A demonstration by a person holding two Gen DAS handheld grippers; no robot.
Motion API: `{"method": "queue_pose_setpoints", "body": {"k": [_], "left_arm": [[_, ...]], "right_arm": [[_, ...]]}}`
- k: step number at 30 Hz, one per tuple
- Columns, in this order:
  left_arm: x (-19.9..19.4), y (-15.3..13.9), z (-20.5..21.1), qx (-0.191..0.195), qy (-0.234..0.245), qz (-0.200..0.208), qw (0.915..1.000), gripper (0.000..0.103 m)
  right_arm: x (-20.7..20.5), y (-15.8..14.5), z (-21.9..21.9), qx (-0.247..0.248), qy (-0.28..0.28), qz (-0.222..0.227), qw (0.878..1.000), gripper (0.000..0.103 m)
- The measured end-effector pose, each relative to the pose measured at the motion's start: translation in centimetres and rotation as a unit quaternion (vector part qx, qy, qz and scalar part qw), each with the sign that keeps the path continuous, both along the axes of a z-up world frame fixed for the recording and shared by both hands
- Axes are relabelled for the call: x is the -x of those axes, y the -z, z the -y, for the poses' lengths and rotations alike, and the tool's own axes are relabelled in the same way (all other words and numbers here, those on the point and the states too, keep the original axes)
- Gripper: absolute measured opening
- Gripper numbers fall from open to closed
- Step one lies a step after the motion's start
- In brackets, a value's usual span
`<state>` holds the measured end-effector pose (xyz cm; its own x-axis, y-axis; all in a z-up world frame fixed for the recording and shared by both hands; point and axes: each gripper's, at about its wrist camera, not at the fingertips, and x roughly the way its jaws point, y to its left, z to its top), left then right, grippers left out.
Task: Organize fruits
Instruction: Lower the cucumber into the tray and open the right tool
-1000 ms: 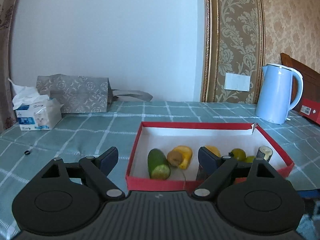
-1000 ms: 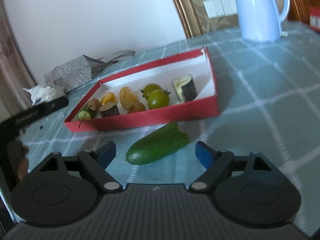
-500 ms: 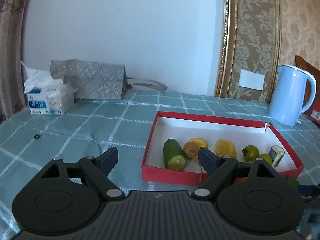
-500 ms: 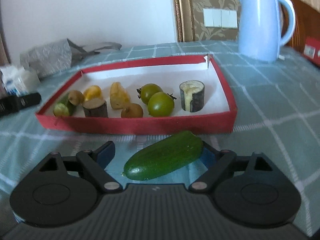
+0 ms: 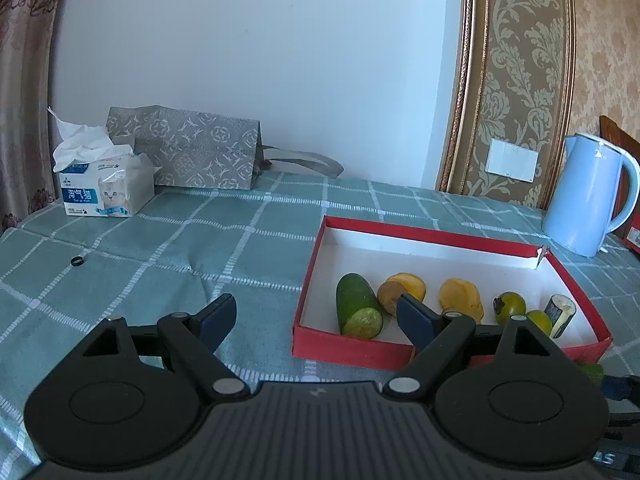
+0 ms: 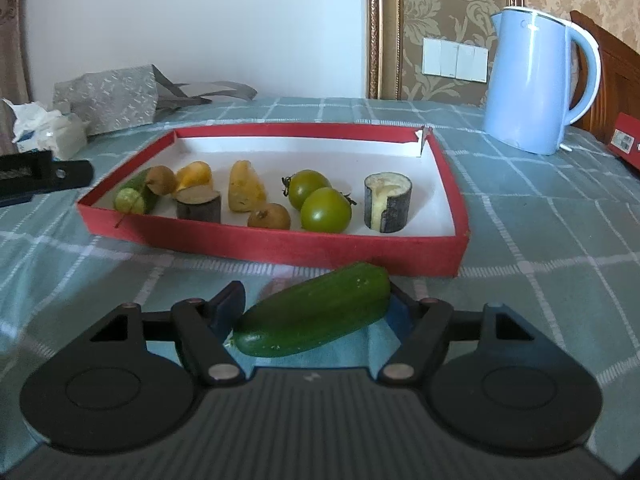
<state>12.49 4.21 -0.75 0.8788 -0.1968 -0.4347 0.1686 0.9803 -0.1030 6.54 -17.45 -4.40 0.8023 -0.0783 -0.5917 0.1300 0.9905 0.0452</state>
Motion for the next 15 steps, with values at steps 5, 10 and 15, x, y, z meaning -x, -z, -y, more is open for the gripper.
{"method": "queue_pose_setpoints", "body": {"k": [5,10,15], "left_arm": [[-0.2,0.2,0.1,-0.004,0.001,-0.005,1.0000,0.088],[-0.1,0.2,0.3,-0.007,0.004,-0.004,1.0000,0.088],[-0.1,0.3,0.5,-0.012,0.005,-0.004,0.9999,0.088]], "right_arm": [[2.2,-2.0,0.0,0.016,-0.020,0.039,0.999,0.072],[2.2,-5.0,0.5,0.061,-0.014,0.095,0.994,0.072],[-1.0,-6.1,2.2,0.063,-0.007,0.104,0.993,0.072]]}}
